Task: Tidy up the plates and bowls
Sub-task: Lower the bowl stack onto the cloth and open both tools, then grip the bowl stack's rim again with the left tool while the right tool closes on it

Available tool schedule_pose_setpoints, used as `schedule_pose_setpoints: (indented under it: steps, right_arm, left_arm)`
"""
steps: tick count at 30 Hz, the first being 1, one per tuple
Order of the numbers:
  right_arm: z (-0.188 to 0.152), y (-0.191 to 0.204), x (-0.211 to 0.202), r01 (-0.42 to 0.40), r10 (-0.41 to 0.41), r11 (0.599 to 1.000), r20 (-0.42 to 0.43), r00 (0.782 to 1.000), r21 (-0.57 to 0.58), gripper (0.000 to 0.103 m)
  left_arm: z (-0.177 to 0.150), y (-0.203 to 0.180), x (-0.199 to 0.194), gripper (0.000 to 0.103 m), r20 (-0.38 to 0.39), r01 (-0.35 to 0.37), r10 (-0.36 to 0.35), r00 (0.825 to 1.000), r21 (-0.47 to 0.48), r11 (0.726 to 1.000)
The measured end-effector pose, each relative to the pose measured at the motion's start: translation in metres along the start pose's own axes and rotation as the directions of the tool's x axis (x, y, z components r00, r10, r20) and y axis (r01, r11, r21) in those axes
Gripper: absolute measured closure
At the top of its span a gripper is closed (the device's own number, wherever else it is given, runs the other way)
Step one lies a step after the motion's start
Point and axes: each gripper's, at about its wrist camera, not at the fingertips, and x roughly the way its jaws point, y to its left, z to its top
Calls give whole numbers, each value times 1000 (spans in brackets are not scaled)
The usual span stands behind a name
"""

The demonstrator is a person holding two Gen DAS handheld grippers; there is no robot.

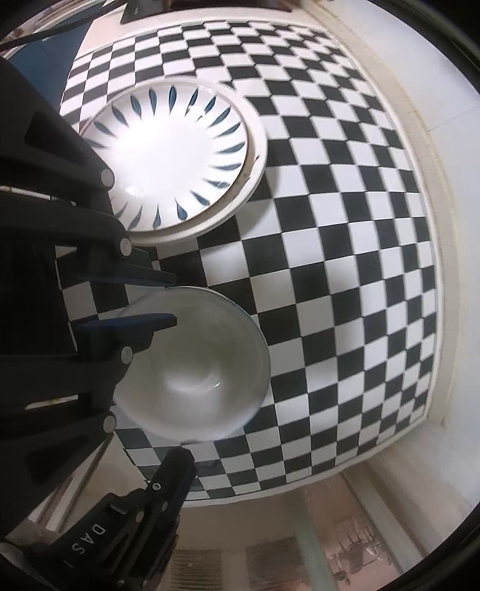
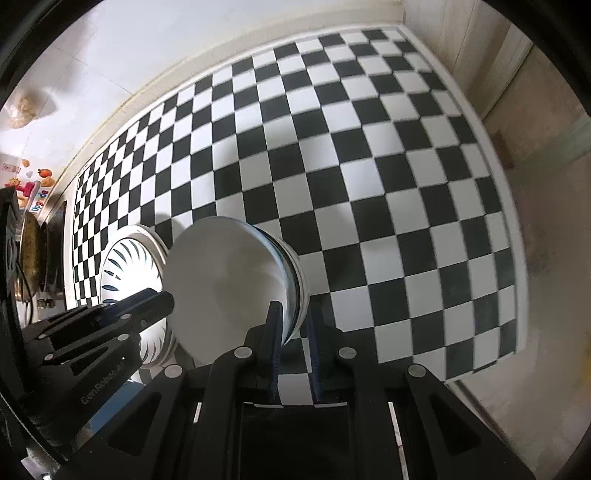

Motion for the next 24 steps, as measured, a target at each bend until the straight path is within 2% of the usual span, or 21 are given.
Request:
schedule_pose_setpoints:
  steps: [10,16,24]
  right_arm:
    - [-34,33,-81,71,-59,994,140,988,-85,88]
    - [-56,43,-123,71,-50,992,195,979,-102,88]
    - [-77,38,-157,64,-39,993,233,972,-97,88]
  left_arm:
    - [-32,-6,-67,90,93,-26,20,995,61,998]
    - [-48,-16,-104,90,158,-42,24,987,110,993]
    - [-61,-23,-141,90,220,-49,18,975,137,989]
